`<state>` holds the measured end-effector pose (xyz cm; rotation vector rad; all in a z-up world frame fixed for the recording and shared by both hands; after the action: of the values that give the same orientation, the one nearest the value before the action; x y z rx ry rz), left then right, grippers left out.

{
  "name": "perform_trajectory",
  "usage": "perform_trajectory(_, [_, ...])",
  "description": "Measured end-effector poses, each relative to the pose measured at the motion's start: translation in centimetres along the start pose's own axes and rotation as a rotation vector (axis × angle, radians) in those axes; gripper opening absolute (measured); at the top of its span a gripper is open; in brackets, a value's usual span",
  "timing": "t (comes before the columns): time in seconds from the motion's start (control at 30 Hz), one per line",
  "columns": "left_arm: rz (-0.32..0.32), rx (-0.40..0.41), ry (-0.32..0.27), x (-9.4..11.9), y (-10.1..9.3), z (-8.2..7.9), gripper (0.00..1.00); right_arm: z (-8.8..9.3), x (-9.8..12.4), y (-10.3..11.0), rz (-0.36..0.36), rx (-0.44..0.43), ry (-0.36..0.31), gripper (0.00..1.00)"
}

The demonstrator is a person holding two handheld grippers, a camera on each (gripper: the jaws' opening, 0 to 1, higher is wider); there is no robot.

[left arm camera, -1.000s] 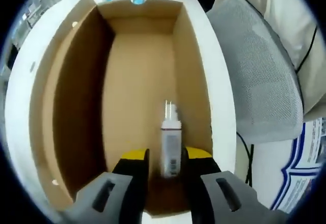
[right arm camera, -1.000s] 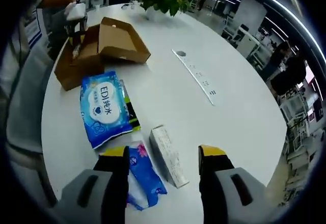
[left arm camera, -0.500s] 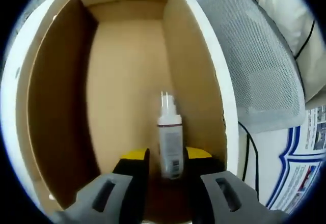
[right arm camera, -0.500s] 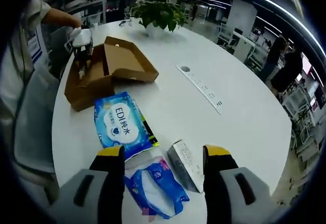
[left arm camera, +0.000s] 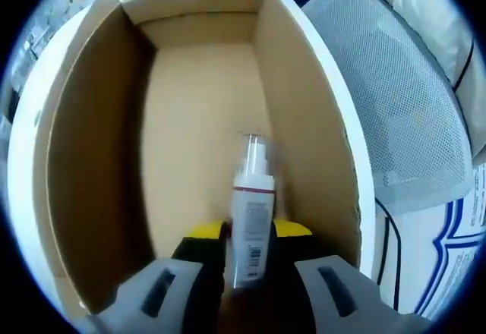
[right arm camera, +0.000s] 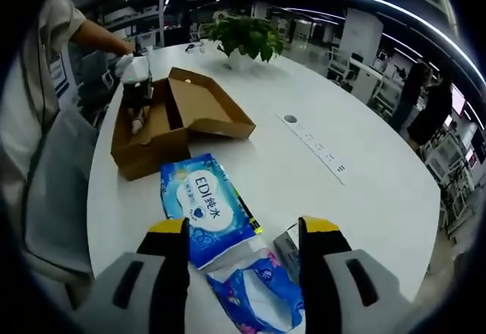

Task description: Operate the shoe box by opening the lid, removing the specified soft item, and placing it in the target area until the item is outside and the box remains undamaged.

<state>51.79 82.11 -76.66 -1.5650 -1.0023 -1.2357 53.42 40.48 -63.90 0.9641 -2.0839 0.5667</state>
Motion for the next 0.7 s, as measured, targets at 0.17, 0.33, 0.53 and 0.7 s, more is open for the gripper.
perform_trajectory(0.17, [-0.042,0.037,-0.023,0.0,0.3,-1.2,0.20,-0.6,-0.3,1.6,-0.014,0.002,-0.026,0.52])
perform_trajectory(0.33, [-0.062,0.143,-0.063,0.2,0.6,-2.3,0.18,-1.4,-0.4,3.0,-0.030,0.004,-0.066,0.50])
perform_trajectory(0.53, [-0.079,0.183,-0.091,1.0,1.1,-3.2,0.17,-3.1,-0.4,5.0,-0.049,0.018,-0.121,0.49])
perform_trajectory(0.7, [-0.090,0.206,-0.124,2.4,1.1,-3.7,0.17,-4.7,-0.5,6.0,-0.039,0.059,-0.162,0.44])
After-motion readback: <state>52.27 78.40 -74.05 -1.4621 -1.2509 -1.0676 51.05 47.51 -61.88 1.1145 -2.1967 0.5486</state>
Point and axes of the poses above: the point that each gripper's makers call its tool centre point, and the gripper's own axes: x roughly backward along the fingers, y roughly to its left, z roughly out of its underside, the point moved 3 cm from there along x, roughly backward along the fingers, and after that the axes turned 8 degrees about y, right-handed, at the moved point
